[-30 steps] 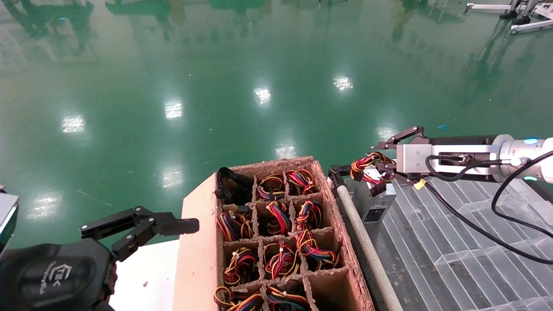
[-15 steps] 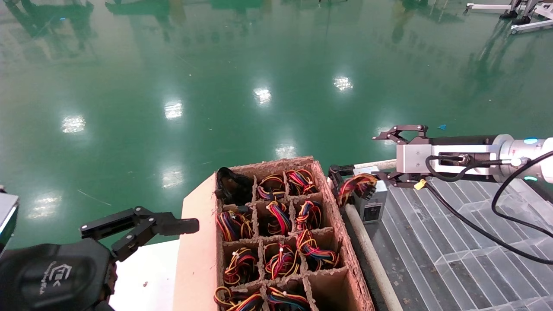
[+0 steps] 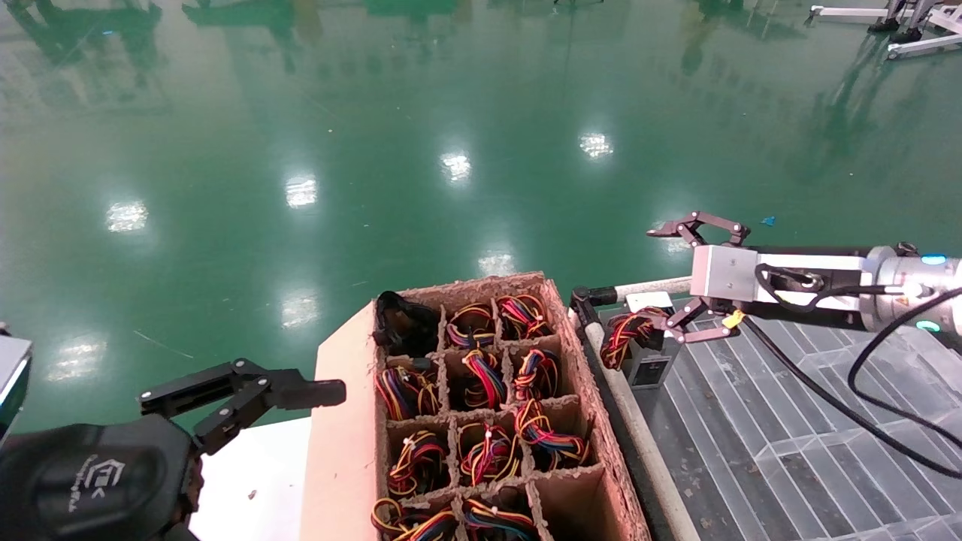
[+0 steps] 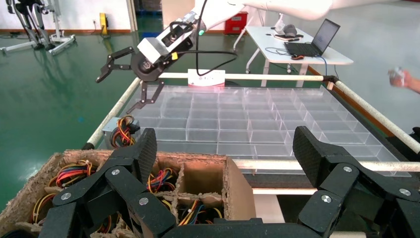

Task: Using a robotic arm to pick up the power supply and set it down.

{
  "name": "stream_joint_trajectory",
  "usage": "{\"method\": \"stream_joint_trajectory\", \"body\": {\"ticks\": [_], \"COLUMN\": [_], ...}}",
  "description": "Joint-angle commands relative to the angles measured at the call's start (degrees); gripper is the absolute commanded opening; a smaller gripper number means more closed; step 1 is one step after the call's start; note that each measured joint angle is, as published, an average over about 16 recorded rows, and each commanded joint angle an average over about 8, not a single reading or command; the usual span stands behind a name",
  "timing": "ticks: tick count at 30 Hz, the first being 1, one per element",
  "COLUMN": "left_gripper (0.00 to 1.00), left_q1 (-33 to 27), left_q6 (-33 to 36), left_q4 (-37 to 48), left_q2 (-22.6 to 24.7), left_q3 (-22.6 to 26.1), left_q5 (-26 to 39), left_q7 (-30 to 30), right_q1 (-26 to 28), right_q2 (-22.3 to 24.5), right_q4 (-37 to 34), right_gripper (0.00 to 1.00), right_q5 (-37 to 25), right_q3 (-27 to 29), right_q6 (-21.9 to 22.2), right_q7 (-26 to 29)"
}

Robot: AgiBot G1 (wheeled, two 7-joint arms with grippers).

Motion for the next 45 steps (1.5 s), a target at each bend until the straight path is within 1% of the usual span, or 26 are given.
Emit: {"method": "stream_joint_trajectory", "body": {"ticks": [1, 42, 45], "left_gripper": [1.00, 1.00, 1.00], "left_q1": [0.00, -0.02, -0.02], "left_q6": [0.00, -0.02, -0.02], "left_q4": [0.00, 0.01, 0.01], "left_q2": [0.00, -0.02, -0.02], "left_q3": [0.00, 0.06, 0.07], "left_q5": [0.00, -0.04, -0.04], "left_q7": [0.00, 0.03, 0.03], "right_q1": [-1.27, -28.48, -29.48], "right_q2": [0.64, 14.46, 14.97], "right_q4": [1.74, 38.94, 40.30], "right_gripper": [1.00, 1.00, 1.00], "right_q5": [1.61, 36.04, 37.30], "right_q3": [0.39, 8.83, 9.14], "right_q6": [-0.59, -13.23, -13.69], "right_q7": [1.89, 42.47, 43.96]}}
